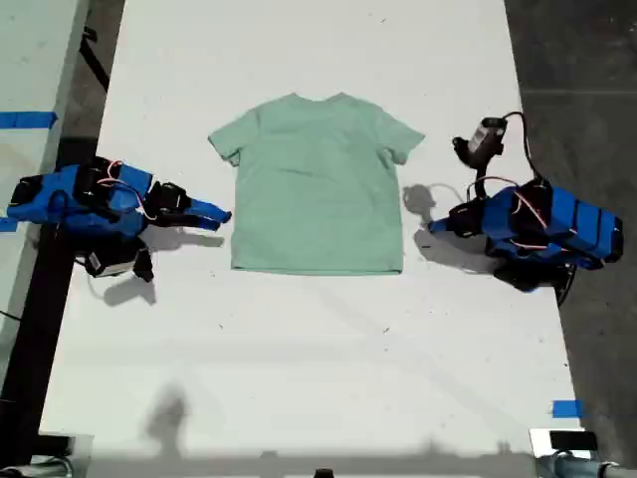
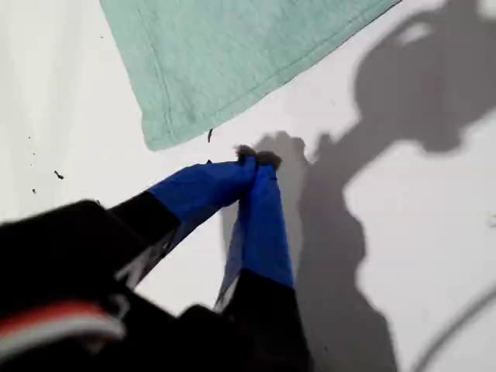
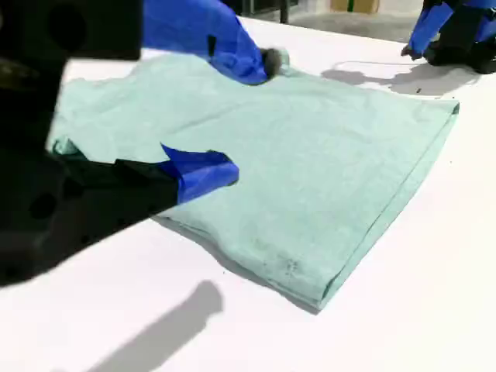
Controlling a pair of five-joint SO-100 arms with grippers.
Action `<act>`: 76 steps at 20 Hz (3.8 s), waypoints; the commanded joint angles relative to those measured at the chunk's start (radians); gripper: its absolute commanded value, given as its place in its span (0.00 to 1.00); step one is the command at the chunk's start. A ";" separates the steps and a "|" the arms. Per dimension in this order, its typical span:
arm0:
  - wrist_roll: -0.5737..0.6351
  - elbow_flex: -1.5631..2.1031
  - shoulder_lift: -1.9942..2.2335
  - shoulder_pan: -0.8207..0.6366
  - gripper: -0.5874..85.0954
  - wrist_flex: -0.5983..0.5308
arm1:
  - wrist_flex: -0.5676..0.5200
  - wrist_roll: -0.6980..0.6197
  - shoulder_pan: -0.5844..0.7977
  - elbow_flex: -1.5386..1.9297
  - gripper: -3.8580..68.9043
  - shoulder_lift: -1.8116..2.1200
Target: Fold tshirt
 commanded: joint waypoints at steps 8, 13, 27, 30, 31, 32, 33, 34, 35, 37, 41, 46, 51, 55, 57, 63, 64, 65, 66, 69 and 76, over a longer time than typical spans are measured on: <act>-0.040 -0.094 0.054 -0.092 0.01 -0.081 | 0.021 0.416 -0.017 -0.239 0.04 -0.097; -0.008 -0.385 -0.360 -0.126 0.01 -0.057 | -0.034 0.239 0.048 -0.712 0.04 -0.784; 0.606 -1.315 -1.157 -0.816 0.01 0.437 | 0.285 -0.196 0.469 -1.666 0.04 -1.589; 0.687 -1.445 -1.295 -0.914 0.01 0.463 | 0.325 -0.235 0.526 -1.804 0.04 -1.677; 0.699 -1.477 -1.324 -0.928 0.01 0.469 | 0.342 -0.247 0.537 -1.853 0.04 -1.700; 0.706 -1.496 -1.341 -0.934 0.01 0.471 | 0.354 -0.252 0.549 -1.888 0.04 -1.713; 0.706 -1.502 -1.350 -0.940 0.01 0.468 | 0.359 -0.261 0.558 -1.910 0.04 -1.723; 0.706 -1.502 -1.355 -0.943 0.01 0.463 | 0.362 -0.267 0.571 -1.921 0.04 -1.727; 0.706 -1.500 -1.359 -0.943 0.01 0.460 | 0.362 -0.288 0.581 -1.921 0.04 -1.732; 0.706 -1.494 -1.361 -0.939 0.01 0.459 | 0.367 -0.328 0.604 -1.922 0.20 -1.755; 0.701 -1.489 -1.358 -0.925 0.01 0.459 | 0.354 -0.410 0.650 -1.922 0.47 -1.850; 0.698 -1.474 -1.358 -0.908 0.01 0.451 | 0.206 -0.474 0.693 -1.868 0.49 -1.990; 0.695 -1.462 -1.348 -0.907 0.01 0.451 | 0.094 -0.499 0.724 -1.894 0.47 -2.198; 0.695 -1.450 -1.339 -0.908 0.01 0.448 | 0.049 -0.506 0.773 -1.947 0.46 -2.361; 0.695 -1.442 -1.339 -0.910 0.01 0.442 | 0.048 -0.514 0.788 -1.993 0.46 -2.431; 0.695 -1.425 -1.338 -0.916 0.01 0.431 | 0.048 -0.532 0.795 -2.082 0.46 -2.517; 0.695 -1.424 -1.338 -0.917 0.01 0.431 | 0.048 -0.535 0.793 -2.088 0.45 -2.525; 0.695 -1.424 -1.338 -0.917 0.01 0.430 | 0.048 -0.538 0.792 -2.094 0.41 -2.534; 0.695 -1.422 -1.338 -0.917 0.01 0.428 | 0.048 -0.543 0.790 -2.098 0.31 -2.543; 0.695 -1.420 -1.335 -0.917 0.01 0.426 | 0.049 -0.543 0.785 -2.108 0.04 -2.569; 0.693 -1.397 -1.304 -0.920 0.01 0.426 | 0.052 -0.558 0.759 -2.106 0.04 -2.574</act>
